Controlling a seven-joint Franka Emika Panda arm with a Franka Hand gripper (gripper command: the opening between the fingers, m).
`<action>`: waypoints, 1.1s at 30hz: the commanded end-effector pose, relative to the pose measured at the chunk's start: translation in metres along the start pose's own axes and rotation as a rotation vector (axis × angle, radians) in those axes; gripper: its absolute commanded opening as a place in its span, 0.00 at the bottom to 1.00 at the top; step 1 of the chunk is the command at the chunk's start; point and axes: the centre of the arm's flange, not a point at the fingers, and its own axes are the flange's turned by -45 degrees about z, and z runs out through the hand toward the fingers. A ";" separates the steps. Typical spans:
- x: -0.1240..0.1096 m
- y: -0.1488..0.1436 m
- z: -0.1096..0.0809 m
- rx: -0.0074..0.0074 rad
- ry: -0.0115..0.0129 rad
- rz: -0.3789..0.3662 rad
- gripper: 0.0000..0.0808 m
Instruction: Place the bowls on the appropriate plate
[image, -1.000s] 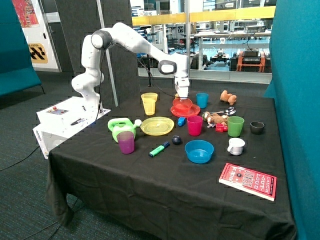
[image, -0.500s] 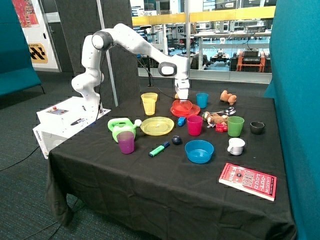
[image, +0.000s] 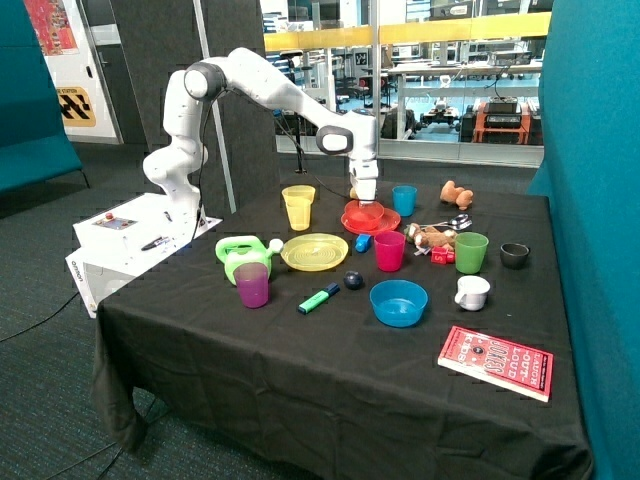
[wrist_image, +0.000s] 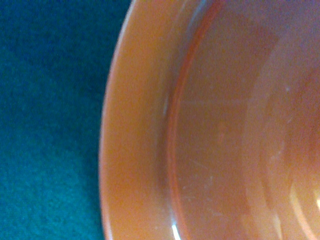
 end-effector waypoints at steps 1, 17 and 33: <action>-0.002 -0.006 0.003 -0.0026 0.0016 -0.002 0.69; -0.004 -0.010 0.001 -0.0026 0.0015 -0.008 0.83; -0.017 -0.018 -0.021 -0.0027 0.0015 -0.044 0.66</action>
